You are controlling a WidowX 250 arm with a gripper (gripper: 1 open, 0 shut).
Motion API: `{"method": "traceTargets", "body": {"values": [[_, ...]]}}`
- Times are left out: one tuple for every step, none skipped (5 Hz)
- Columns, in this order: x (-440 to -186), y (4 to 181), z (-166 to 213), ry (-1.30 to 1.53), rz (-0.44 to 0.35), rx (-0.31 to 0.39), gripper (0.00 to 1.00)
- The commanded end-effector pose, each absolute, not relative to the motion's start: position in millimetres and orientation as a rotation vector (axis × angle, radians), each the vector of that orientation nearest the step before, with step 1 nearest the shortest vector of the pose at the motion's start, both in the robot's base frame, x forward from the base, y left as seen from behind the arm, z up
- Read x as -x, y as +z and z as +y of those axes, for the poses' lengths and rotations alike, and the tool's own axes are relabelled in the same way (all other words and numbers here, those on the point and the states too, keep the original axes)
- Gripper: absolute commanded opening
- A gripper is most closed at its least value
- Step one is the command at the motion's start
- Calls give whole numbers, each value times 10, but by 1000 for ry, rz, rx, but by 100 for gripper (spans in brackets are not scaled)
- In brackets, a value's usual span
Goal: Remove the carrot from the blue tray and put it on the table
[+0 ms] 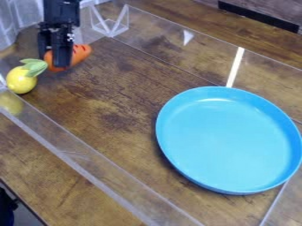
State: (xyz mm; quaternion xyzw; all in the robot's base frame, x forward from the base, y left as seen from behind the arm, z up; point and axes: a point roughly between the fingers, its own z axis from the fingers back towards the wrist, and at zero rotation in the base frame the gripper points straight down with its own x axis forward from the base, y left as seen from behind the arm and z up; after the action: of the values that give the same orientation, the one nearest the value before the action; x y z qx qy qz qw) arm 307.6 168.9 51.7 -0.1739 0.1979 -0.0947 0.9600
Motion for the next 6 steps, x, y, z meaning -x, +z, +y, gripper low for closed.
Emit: {"method": "traceTargets", "body": {"values": [[-3193,745,1599,-223,335,321,0],[-3211,716,1487,-234,335,339,0],[-3230,684,1398,-243,330,362,0],[-3180,661,1404,-231,319,384,0],[-3130,618,1427,-217,308,403,0],[-3128,790,1416,-205,295,427,0]]}}
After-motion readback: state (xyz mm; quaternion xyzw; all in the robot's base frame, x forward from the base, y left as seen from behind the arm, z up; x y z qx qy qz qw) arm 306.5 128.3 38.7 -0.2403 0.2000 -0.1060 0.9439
